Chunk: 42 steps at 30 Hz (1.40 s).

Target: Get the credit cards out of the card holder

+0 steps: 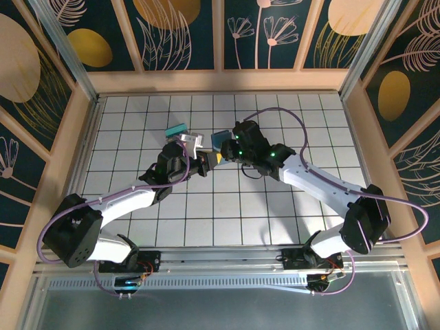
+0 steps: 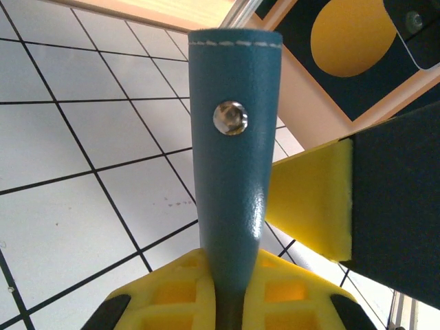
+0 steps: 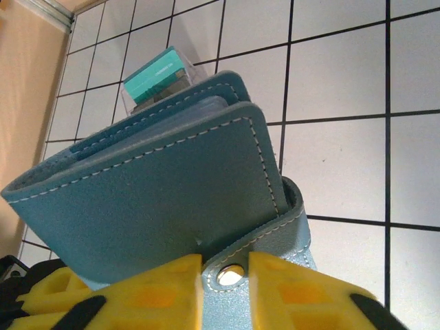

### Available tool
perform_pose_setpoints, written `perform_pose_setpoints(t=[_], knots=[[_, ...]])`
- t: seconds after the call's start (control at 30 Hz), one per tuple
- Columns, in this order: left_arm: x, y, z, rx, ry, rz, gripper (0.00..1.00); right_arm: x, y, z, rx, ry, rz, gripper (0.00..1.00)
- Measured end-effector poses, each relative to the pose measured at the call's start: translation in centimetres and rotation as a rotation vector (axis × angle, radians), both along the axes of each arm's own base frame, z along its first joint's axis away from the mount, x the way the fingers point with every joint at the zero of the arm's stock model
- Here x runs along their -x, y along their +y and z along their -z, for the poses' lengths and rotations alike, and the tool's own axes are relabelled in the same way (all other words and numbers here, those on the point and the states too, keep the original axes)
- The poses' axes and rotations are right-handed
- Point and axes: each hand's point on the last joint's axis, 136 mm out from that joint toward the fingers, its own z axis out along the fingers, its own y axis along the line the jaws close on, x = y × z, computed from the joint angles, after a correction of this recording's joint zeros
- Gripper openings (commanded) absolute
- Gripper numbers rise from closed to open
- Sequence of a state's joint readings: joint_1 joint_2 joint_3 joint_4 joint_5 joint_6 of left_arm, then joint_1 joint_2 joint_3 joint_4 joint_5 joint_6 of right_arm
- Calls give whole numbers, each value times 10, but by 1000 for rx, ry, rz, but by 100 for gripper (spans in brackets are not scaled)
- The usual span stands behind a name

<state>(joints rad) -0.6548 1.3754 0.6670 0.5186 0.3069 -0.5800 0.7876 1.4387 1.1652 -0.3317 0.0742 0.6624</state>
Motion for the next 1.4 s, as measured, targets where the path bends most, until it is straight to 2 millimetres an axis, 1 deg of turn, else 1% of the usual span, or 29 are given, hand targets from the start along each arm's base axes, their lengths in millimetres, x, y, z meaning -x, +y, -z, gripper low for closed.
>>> perform_pose_setpoints(t=[0.17, 0.33, 0.43, 0.6, 0.67, 0.77, 0.87, 1.0, 1.13, 1.23, 1.4], knots=[[-1, 1, 0, -2, -1, -9, 0, -1, 0, 0, -3, -6, 3, 7], [-4, 3, 1, -7, -4, -29, 0, -4, -4, 2, 6, -8, 19, 1], [-5, 4, 1, -9, -5, -35, 0, -7, -10, 6, 21, -7, 41, 0], [-6, 5, 0, -9, -8, -45, 0, -8, -15, 7, 25, -10, 55, 1], [-6, 5, 0, -10, -9, -47, 0, -7, -17, 6, 24, -12, 57, 9], [-7, 7, -1, -12, -11, -54, 0, -6, -22, 4, 24, -22, 58, 29], [-6, 8, -3, -19, -21, -56, 0, -5, -32, 0, 23, -37, 66, 40], [-6, 10, -1, -60, -28, -55, 0, -7, -48, -8, 10, -69, 76, 54], [-7, 10, -2, -105, -45, -39, 0, -5, -54, -19, -31, -131, 39, 71], [-6, 7, -6, -129, -63, -12, 0, 0, -51, -30, -71, -192, -13, 79], [0, -1, -16, -134, -98, 59, 0, 2, -42, -51, -119, -284, -89, 84]])
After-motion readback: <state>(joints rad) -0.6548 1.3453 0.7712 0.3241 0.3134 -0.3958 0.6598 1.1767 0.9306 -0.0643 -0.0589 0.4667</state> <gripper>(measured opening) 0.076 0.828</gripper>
